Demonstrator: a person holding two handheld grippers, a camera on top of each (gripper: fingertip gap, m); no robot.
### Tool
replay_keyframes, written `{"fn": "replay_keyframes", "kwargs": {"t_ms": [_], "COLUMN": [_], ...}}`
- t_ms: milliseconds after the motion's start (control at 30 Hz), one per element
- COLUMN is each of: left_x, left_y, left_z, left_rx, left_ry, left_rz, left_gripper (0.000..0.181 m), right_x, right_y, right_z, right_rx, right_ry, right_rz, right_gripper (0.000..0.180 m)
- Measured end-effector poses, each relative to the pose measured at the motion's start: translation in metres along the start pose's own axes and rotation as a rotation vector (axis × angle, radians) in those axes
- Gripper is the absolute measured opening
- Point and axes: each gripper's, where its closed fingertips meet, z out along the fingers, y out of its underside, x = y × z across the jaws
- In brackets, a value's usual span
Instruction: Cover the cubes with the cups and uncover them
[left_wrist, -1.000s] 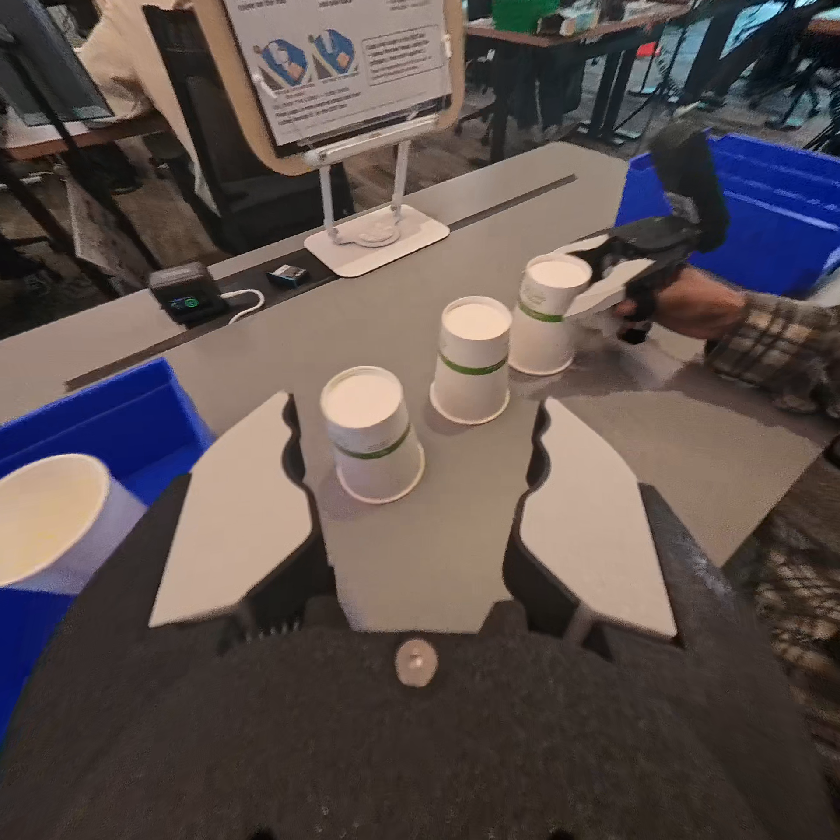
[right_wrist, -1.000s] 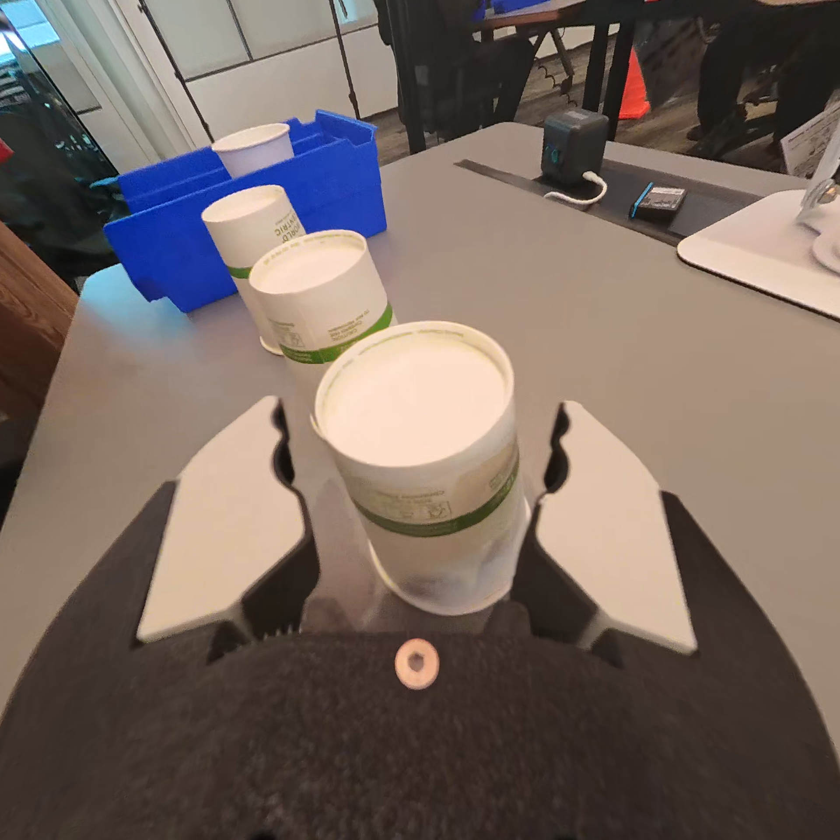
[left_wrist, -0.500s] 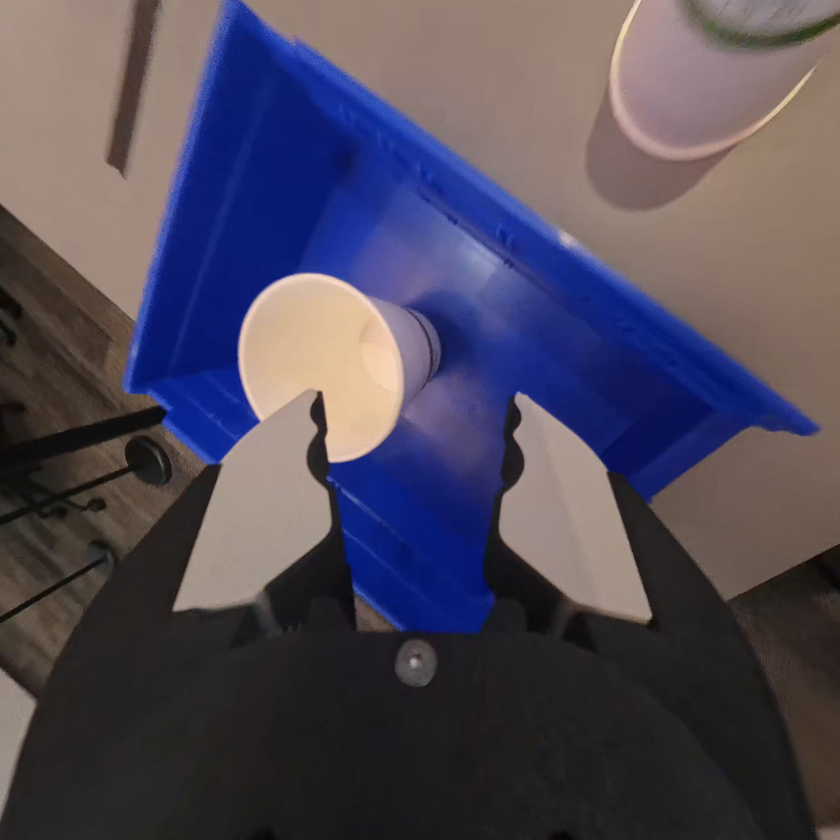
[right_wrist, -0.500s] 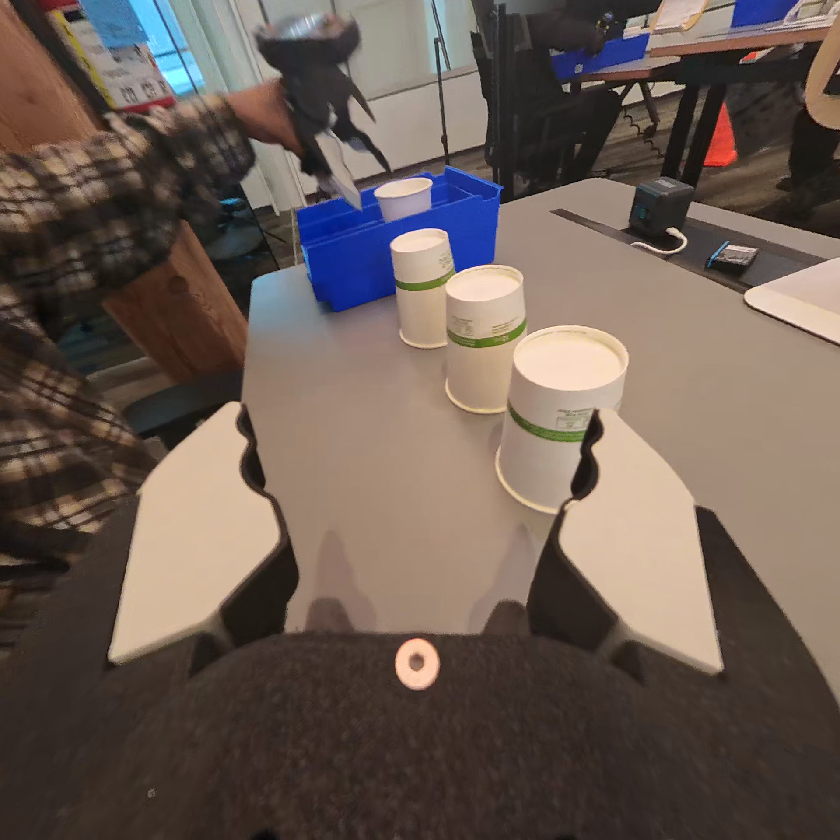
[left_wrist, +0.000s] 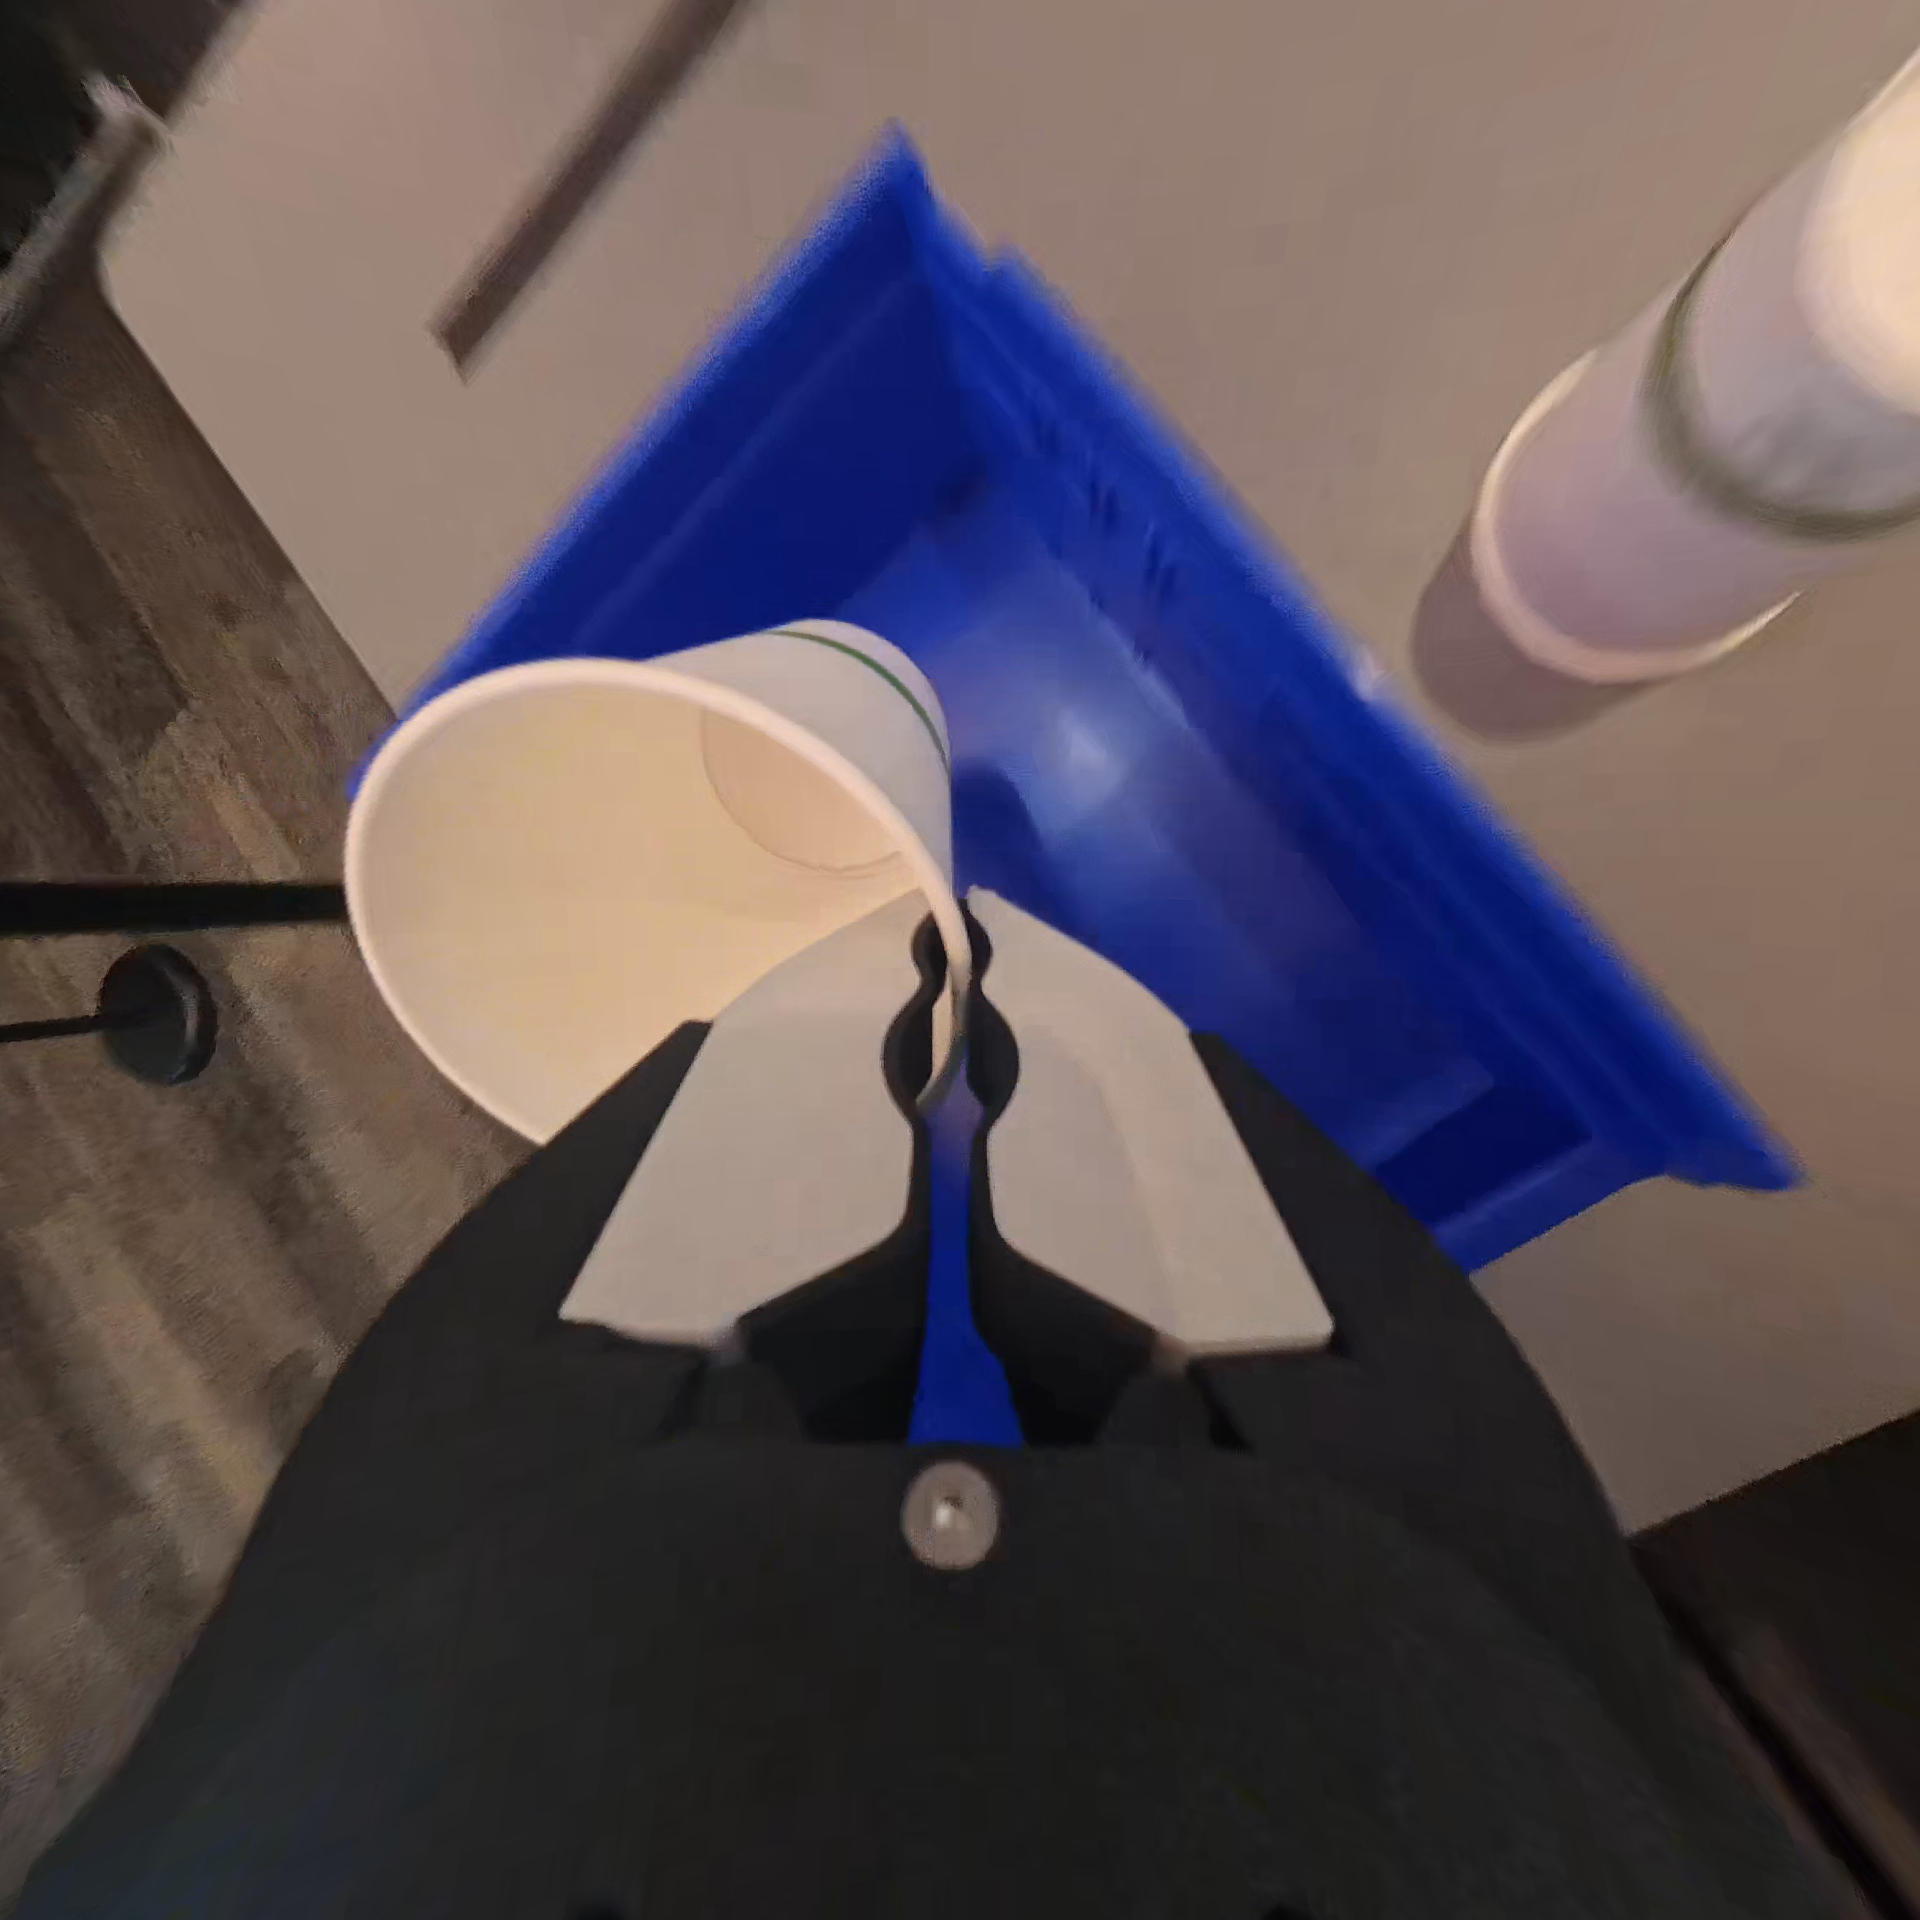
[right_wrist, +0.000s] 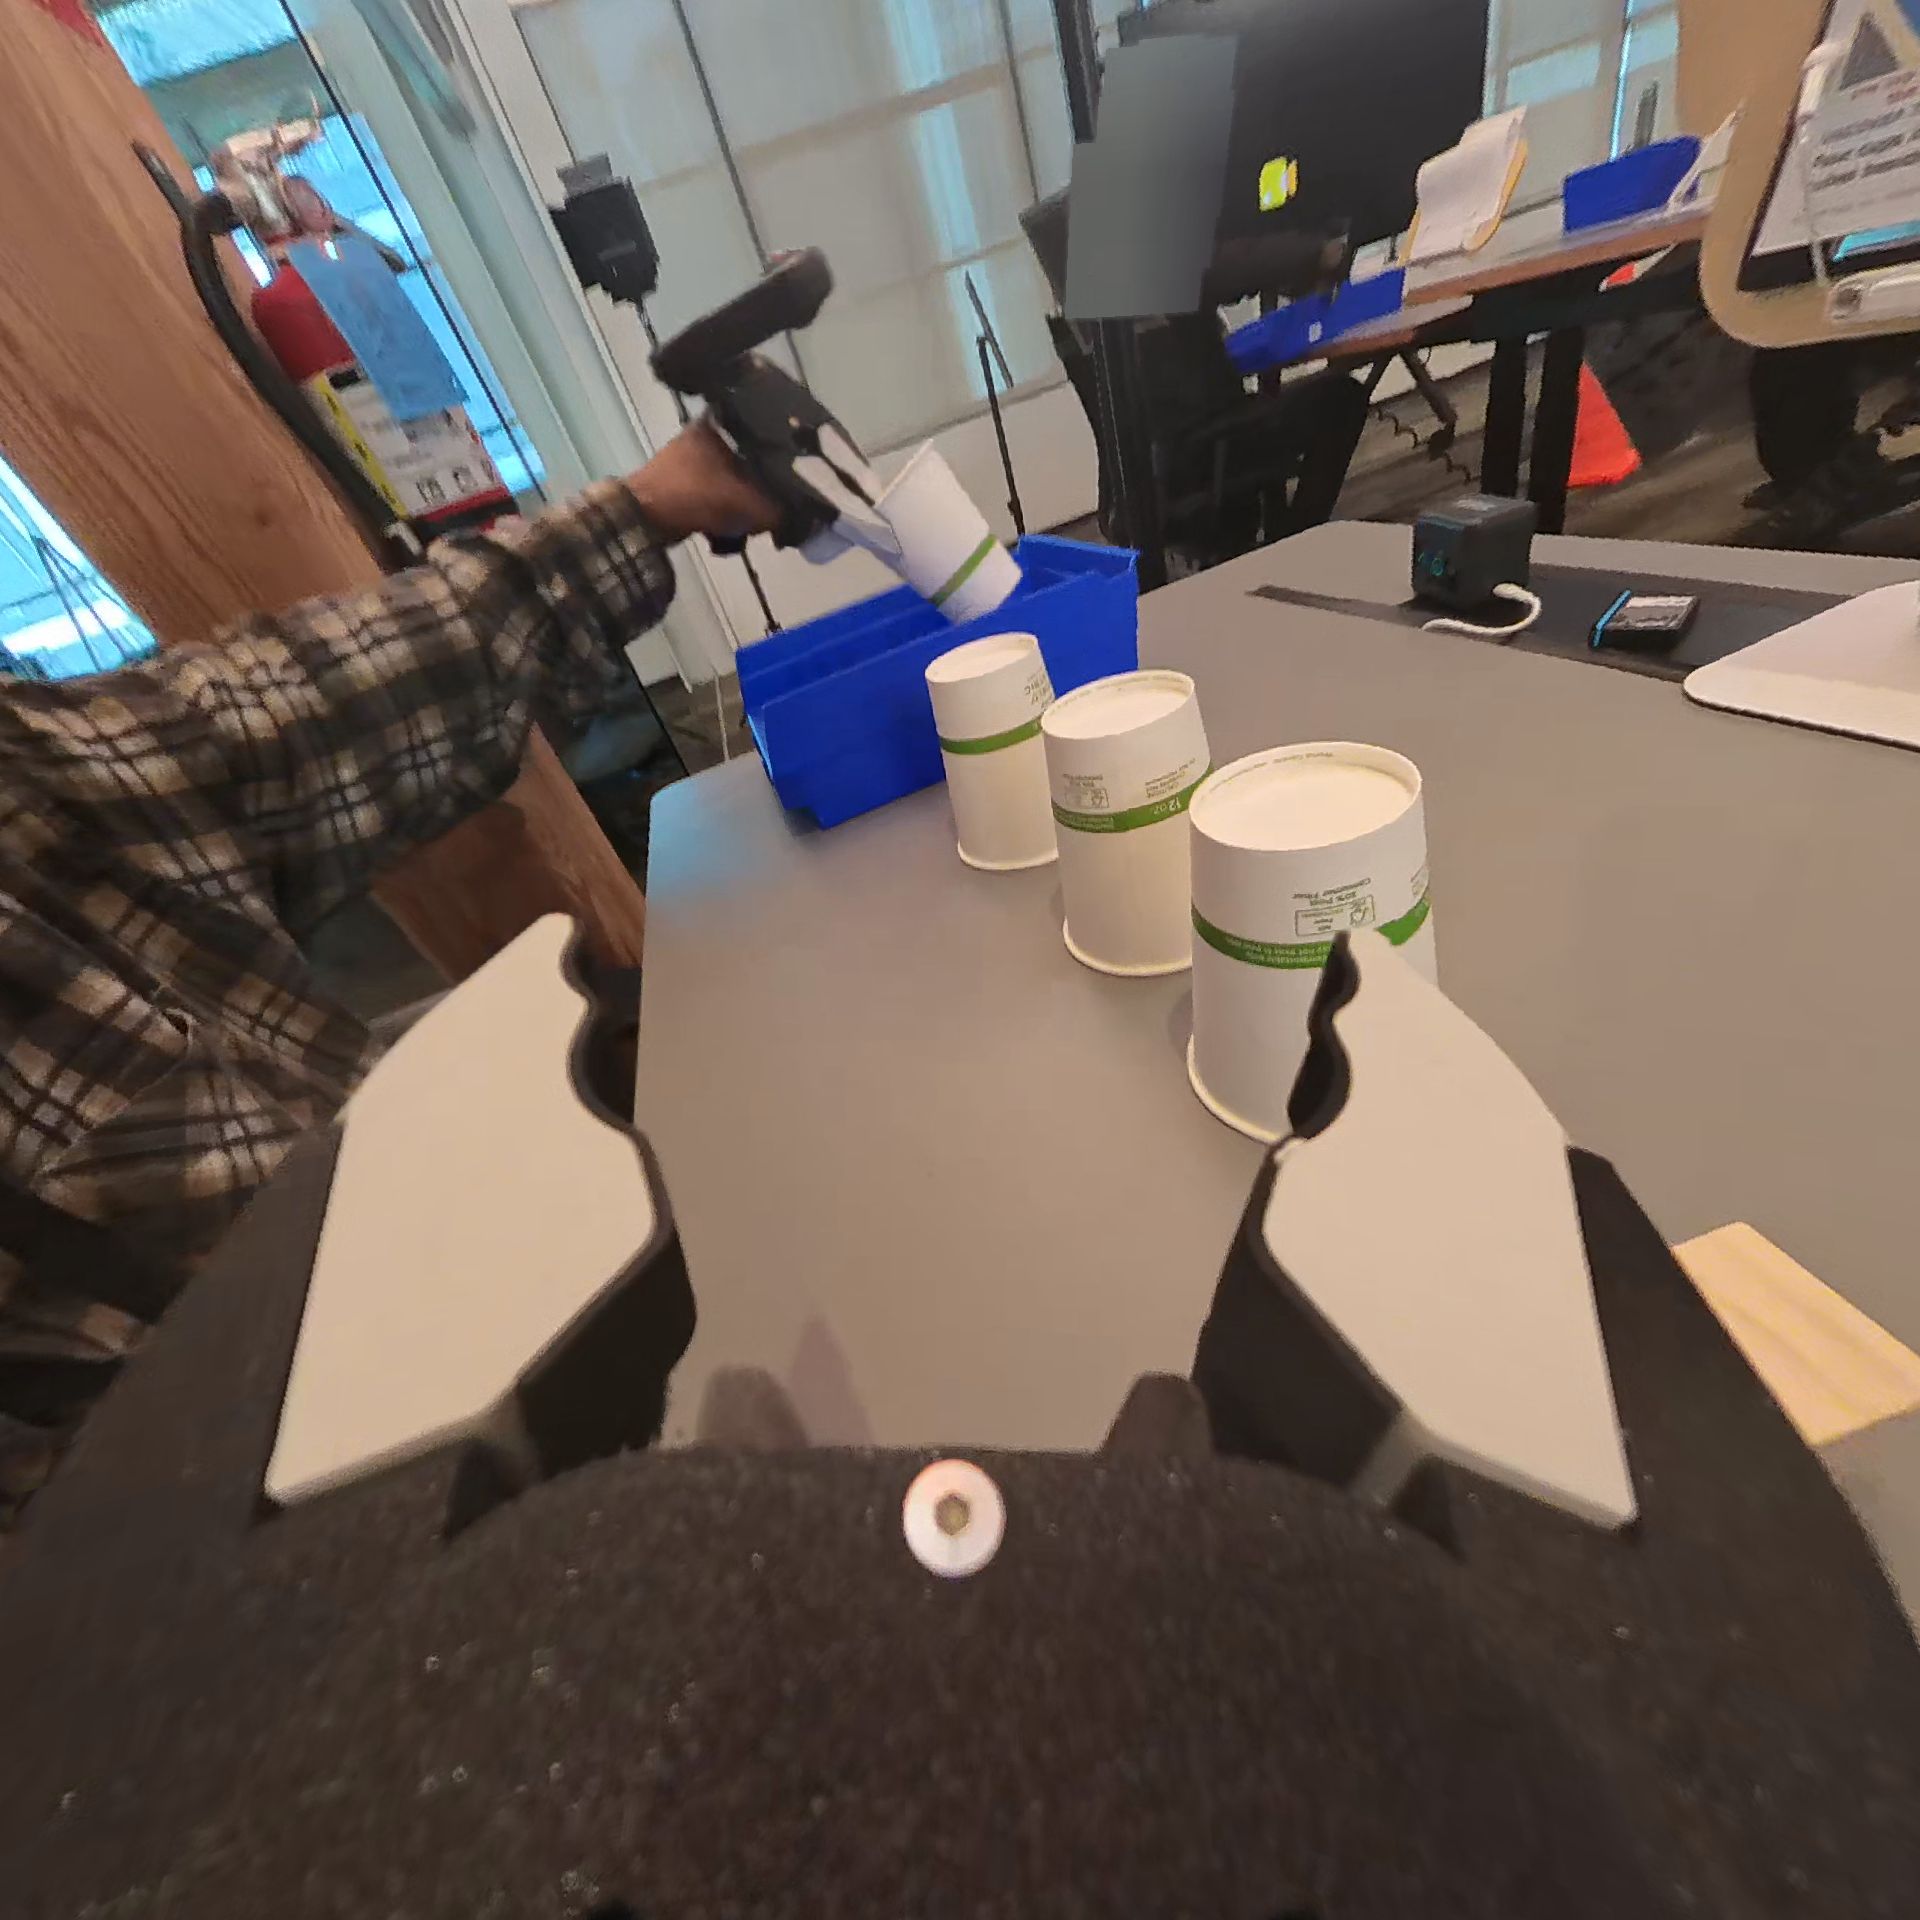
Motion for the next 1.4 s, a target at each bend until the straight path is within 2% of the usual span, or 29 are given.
{"fn": "replay_keyframes", "kwargs": {"t_ms": [33,167,300,433,533,733,967,1000,1033,1067,1133,1267,1400], "left_x": [0.004,0.046,0.126,0.221,0.286,0.376,0.436,0.444,0.452,0.459,0.467,0.452,0.417], "left_y": [-0.017,-0.106,-0.186,-0.241,-0.268,-0.291,-0.286,-0.285,-0.283,-0.281,-0.276,-0.261,-0.234], "left_z": [-0.014,-0.076,-0.123,-0.141,-0.143,-0.126,-0.088,-0.082,-0.076,-0.071,-0.062,-0.044,-0.047], "left_rx": [0.092,0.535,0.918,1.165,1.272,1.305,1.219,1.195,1.164,1.134,1.070,0.966,0.979], "left_ry": [0.005,0.100,0.296,0.551,0.747,1.024,1.163,1.168,1.177,1.185,1.184,1.053,0.910], "left_rz": [-0.031,-0.155,-0.201,-0.202,-0.220,-0.240,-0.250,-0.241,-0.222,-0.213,-0.178,-0.176,-0.200], "left_gripper": [0.000,0.000,0.000,0.000,0.000,0.000,0.000,0.000,0.000,0.000,0.002,0.040,0.059], "right_x": [0.001,0.008,0.016,0.017,0.015,0.015,0.023,0.023,0.019,0.014,0.017,0.034,0.070], "right_y": [-0.003,-0.027,-0.057,-0.078,-0.086,-0.095,-0.097,-0.098,-0.100,-0.103,-0.101,-0.108,-0.106], "right_z": [-0.001,-0.007,-0.015,-0.011,-0.003,0.001,-0.006,-0.007,-0.009,-0.013,-0.014,-0.027,-0.042], "right_rx": [0.028,0.189,0.397,0.531,0.567,0.600,0.651,0.661,0.671,0.681,0.626,0.490,0.277], "right_ry": [0.002,0.023,0.043,0.045,0.036,0.013,-0.004,-0.026,-0.066,-0.112,-0.084,0.039,0.251], "right_rz": [0.013,0.074,0.144,0.204,0.244,0.315,0.402,0.411,0.406,0.387,0.357,0.199,-0.044], "right_gripper": [0.126,0.126,0.125,0.127,0.130,0.132,0.135,0.131,0.118,0.096,0.095,0.095,0.095]}}
